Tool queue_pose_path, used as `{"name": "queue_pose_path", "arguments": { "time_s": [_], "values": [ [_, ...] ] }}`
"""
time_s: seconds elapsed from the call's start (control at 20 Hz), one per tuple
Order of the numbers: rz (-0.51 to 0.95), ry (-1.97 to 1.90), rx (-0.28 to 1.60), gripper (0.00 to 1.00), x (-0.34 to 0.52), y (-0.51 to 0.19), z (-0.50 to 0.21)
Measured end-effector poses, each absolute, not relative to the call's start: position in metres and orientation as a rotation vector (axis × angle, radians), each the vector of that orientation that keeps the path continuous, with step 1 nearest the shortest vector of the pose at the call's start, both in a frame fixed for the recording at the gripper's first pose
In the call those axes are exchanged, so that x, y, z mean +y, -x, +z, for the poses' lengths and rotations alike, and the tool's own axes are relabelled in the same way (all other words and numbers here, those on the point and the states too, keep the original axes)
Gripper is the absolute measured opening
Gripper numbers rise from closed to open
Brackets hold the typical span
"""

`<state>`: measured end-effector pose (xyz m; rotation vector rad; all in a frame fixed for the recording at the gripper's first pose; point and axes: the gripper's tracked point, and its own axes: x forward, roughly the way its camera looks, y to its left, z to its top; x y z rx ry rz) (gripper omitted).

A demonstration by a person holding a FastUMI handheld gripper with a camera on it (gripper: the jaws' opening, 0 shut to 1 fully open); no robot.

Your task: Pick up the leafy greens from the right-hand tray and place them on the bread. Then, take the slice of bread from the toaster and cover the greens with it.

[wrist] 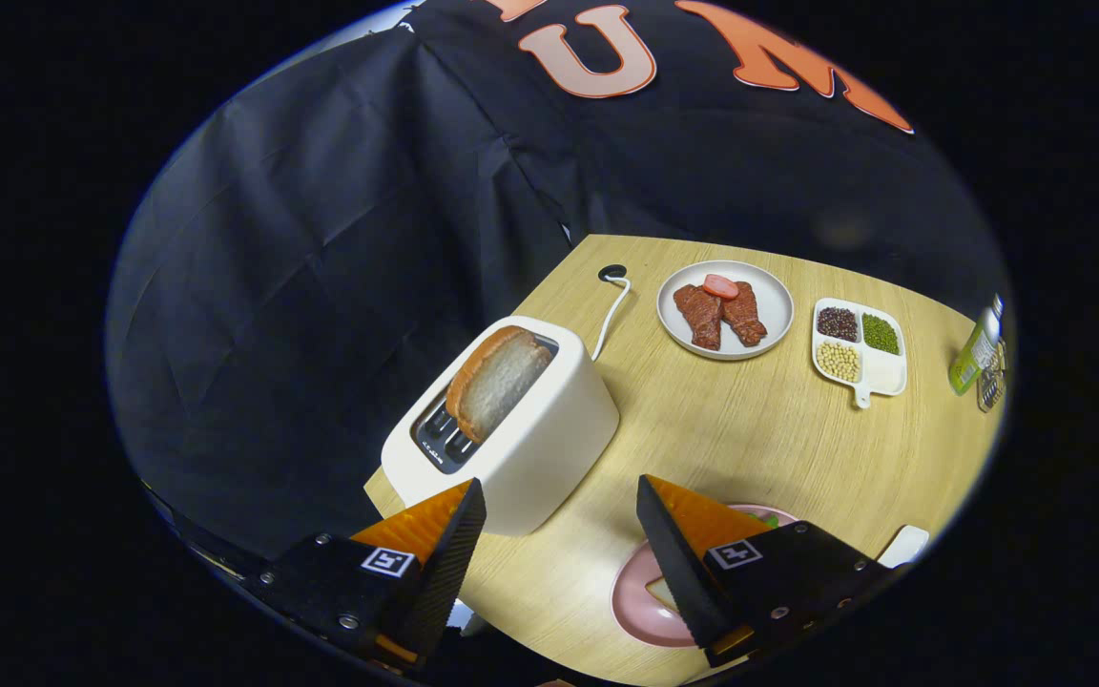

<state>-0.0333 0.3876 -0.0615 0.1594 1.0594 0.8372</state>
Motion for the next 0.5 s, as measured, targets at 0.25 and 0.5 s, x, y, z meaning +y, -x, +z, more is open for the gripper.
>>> {"name": "queue_pose_path", "arguments": {
  "time_s": [0.25, 0.5],
  "values": [
    [0.86, -0.176, 1.079, 0.96, 0.432, 0.019, -0.048],
    [0.833, -0.189, 1.129, 0.96, 0.469, 0.002, -0.048]
  ]
}}
